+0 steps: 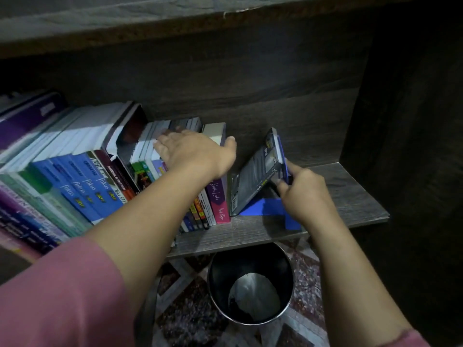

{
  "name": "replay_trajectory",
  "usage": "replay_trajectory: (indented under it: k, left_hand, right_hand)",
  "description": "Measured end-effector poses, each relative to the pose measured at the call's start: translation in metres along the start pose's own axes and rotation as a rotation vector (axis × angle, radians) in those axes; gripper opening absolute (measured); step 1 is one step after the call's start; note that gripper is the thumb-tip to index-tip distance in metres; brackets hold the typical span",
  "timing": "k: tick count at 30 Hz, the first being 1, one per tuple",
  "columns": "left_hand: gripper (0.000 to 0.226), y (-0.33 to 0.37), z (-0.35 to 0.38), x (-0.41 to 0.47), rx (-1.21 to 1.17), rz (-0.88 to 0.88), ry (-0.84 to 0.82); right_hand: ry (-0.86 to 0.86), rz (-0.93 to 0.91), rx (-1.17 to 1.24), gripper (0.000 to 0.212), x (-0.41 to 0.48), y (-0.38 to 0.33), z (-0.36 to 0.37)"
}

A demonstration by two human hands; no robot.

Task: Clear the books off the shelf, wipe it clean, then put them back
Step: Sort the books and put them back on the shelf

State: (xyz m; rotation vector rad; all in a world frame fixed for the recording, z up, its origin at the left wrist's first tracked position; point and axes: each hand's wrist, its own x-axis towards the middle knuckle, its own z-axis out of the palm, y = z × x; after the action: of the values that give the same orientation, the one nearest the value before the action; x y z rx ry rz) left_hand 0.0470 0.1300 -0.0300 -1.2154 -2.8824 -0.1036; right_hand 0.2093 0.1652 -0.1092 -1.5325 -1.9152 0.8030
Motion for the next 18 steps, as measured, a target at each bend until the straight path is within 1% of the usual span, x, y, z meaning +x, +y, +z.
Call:
replay_trajectory:
  k: [3,5,8,12,15,18]
  left_hand:
    - [0.099,-0.008,0.007,0.002,-0.014,0.059,0.069]
    - [0.098,-0.012,0.01,0.0,-0.052,0.096,0.115]
    - [0.116,-0.014,0.008,-0.003,-0.108,0.105,0.114]
    - [0.14,-0.011,0.002,-0.004,-0.088,0.075,0.085]
    - [0.149,-0.001,-0.002,-0.007,-0.046,0.04,0.049]
    - [0.15,0.012,-0.006,-0.01,0.004,0.028,0.02]
  right_hand:
    - [0.035,-0.028,-0.077,0.048,-0.001,-0.005,0.005]
    - [0.035,-0.058,-0.125,0.047,-0.002,-0.008,0.006]
    - [0.051,-0.096,-0.163,0.045,-0.003,-0.011,0.007]
    - [0.089,-0.128,-0.125,0.044,-0.006,-0.016,0.006]
    - [0.097,-0.153,-0.125,0.046,-0.006,-0.021,0.01]
    - [0.078,-0.12,-0.128,0.049,-0.002,-0.021,0.015]
